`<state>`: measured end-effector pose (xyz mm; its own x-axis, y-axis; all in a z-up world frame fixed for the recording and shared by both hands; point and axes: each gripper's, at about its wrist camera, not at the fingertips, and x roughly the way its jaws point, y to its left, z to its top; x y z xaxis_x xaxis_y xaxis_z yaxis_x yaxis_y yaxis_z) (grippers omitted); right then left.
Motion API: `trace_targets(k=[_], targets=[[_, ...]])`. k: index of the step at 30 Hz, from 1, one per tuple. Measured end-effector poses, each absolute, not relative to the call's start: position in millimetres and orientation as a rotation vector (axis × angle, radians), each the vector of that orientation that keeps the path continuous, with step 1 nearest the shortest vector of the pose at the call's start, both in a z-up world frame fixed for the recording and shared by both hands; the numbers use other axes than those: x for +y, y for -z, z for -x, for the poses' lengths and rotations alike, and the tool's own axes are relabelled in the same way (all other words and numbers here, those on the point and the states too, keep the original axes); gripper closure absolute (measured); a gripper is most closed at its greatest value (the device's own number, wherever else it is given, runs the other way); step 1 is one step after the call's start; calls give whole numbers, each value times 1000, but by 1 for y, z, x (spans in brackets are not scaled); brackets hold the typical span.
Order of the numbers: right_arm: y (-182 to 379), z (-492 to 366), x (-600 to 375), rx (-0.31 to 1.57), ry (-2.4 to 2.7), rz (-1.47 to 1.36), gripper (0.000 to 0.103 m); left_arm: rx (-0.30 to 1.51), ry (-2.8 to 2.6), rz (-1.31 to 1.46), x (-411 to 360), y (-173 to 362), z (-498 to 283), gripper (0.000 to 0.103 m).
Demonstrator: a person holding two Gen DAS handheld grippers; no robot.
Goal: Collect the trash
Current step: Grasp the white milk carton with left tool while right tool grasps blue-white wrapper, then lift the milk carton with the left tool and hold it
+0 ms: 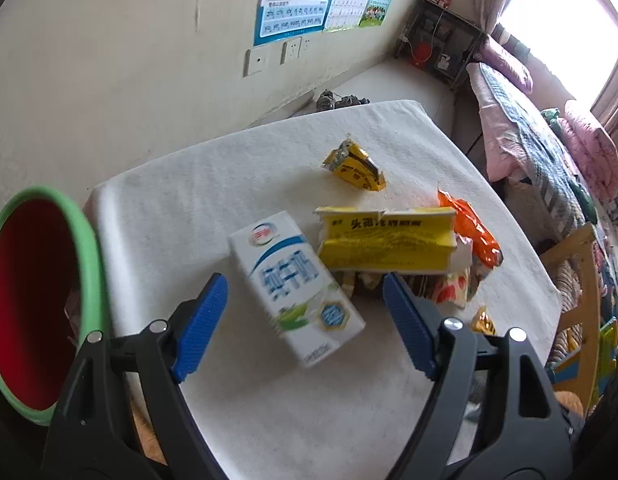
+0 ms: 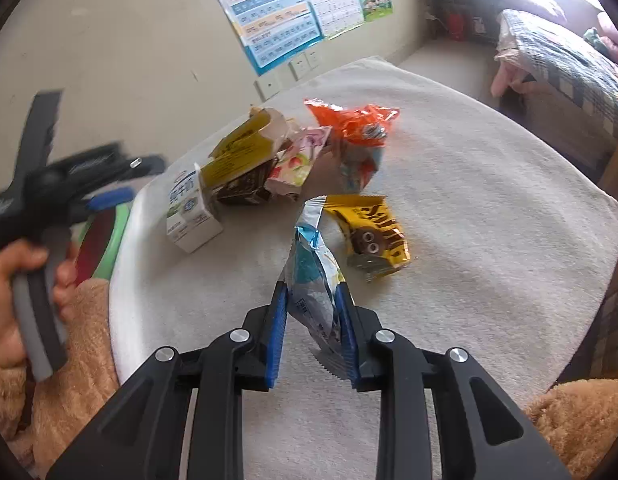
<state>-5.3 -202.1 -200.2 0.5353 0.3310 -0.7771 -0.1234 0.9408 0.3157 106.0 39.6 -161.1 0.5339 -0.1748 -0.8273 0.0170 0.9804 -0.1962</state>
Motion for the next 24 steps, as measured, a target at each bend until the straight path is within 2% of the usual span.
trace_targets(k=[4,7,8,14,21,24], targets=[[200,6,-201,965,-287,-232,77,1052,61,100,29,175,-125,26],[200,7,-202,960,-289,-241,77,1110,40,152,30,190,-134,26],[200,7,-203,960,-289,-245,77,1116,32,144,29,194,-135,21],[200,7,-206,957,-298,-259,77,1093,20,-110,5,204,-140,16],[201,6,-209,958,-305,-275,77,1060,-62,90,34,196,-132,16],[202,5,-209,960,-309,-276,77,1079,-60,87,35,197,-133,16]])
